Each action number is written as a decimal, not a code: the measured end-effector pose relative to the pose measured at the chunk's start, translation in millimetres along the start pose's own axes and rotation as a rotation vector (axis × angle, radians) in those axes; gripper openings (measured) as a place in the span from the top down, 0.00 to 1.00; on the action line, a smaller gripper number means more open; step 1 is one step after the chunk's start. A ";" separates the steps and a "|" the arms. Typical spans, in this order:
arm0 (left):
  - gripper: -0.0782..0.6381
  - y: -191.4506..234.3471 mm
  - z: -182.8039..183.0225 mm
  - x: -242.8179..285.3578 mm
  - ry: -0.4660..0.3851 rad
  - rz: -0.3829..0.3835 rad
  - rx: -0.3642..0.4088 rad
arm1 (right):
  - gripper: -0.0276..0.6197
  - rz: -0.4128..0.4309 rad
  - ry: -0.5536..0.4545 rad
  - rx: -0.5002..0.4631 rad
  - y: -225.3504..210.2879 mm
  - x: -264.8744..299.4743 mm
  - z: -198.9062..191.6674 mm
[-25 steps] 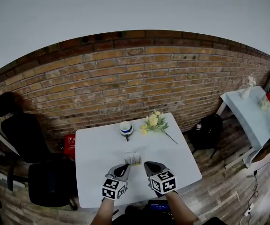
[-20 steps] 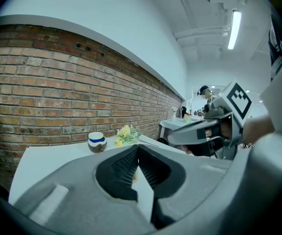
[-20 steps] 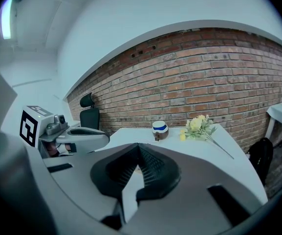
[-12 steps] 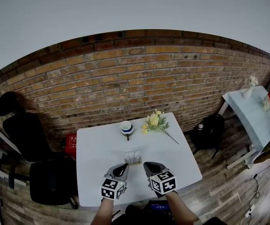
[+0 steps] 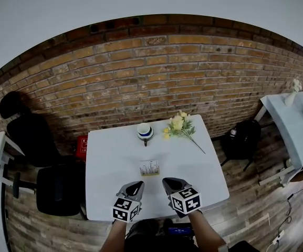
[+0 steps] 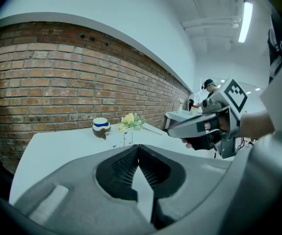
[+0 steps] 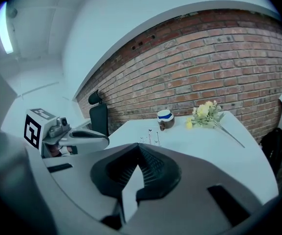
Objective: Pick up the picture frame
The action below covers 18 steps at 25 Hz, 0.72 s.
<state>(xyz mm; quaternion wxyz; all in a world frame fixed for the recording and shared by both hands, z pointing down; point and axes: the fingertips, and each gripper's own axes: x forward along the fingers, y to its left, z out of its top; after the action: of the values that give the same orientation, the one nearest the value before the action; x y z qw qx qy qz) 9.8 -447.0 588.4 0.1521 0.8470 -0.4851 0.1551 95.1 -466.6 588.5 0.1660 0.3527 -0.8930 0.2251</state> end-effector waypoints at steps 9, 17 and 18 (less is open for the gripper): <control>0.87 43.4 -27.3 29.6 0.069 0.057 -0.062 | 0.94 -0.035 0.046 0.033 -30.8 37.8 -13.4; 0.73 74.7 -54.2 69.8 0.161 0.041 -0.043 | 0.81 -0.080 0.078 0.033 -57.9 82.6 -18.3; 0.72 76.3 -57.8 75.0 0.171 0.033 -0.040 | 0.80 -0.081 0.085 0.032 -60.1 87.9 -20.7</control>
<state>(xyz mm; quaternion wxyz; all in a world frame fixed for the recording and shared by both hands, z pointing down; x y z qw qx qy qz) -27.1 -518.4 679.7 0.2072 0.8194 -0.4871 0.2198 79.1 -543.7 663.1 0.2073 0.3813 -0.8663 0.2474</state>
